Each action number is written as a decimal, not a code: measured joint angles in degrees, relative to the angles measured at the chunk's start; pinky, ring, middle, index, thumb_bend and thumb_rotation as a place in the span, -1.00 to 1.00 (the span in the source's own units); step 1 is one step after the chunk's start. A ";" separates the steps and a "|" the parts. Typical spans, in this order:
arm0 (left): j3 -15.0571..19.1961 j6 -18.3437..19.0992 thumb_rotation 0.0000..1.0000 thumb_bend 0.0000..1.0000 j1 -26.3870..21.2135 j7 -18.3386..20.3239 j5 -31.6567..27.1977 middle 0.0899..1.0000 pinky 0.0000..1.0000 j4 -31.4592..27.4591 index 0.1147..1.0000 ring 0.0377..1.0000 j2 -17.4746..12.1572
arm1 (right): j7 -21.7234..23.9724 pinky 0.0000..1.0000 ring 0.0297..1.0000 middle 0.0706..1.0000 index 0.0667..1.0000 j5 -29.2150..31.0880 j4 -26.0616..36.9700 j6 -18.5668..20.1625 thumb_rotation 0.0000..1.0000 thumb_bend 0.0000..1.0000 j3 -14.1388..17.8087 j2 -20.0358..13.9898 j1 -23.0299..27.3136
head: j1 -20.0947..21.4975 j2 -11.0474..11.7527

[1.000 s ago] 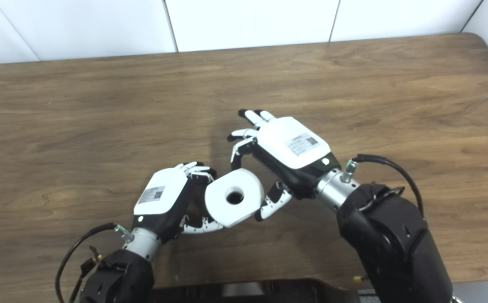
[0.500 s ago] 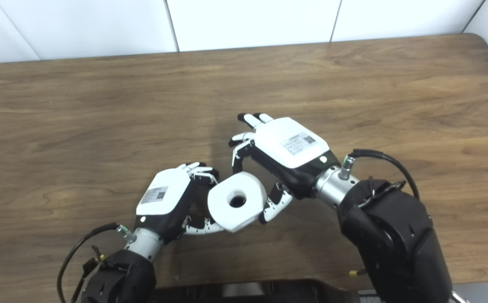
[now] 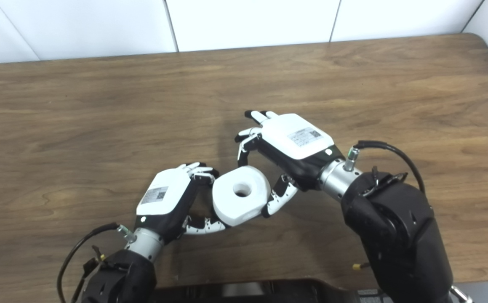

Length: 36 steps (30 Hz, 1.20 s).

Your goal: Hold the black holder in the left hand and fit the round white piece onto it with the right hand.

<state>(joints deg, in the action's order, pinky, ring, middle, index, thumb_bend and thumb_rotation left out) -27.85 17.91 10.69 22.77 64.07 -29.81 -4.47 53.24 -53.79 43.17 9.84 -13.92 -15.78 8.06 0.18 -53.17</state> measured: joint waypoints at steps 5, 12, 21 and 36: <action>0.00 0.06 -0.91 0.03 -0.01 0.00 0.02 0.56 0.81 0.00 -0.15 0.78 0.01 | -0.34 1.00 1.00 0.67 -0.09 0.47 -0.21 0.00 -0.67 0.04 0.07 -0.20 -0.04 | 0.00 0.00; 0.03 0.08 -0.91 0.03 -0.02 -0.01 -0.04 0.56 0.83 0.01 -0.15 0.78 0.04 | -0.26 1.00 1.00 0.69 0.17 0.10 -0.20 -0.11 -0.36 0.52 -0.26 -0.70 0.14 | -0.09 0.17; 0.00 0.43 -0.91 0.03 -0.10 -0.06 -0.04 0.56 0.82 0.05 -0.15 0.78 0.15 | 2.06 1.00 1.00 0.78 0.38 -1.79 -2.01 -0.62 -0.06 0.90 -0.61 -2.77 -0.70 | -0.09 0.44; -0.14 0.36 -0.91 0.03 -0.31 -0.45 -0.05 0.56 0.82 0.46 -0.15 0.78 0.18 | 7.81 1.00 1.00 0.98 0.76 -2.04 -1.76 -0.12 0.05 1.00 -0.79 -3.46 0.92 | -0.09 0.53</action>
<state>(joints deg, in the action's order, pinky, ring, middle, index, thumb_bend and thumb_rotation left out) -27.99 18.27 10.38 22.32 64.02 -29.35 -4.29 61.05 -55.83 41.41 9.72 -14.71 -19.24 8.99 0.09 -52.65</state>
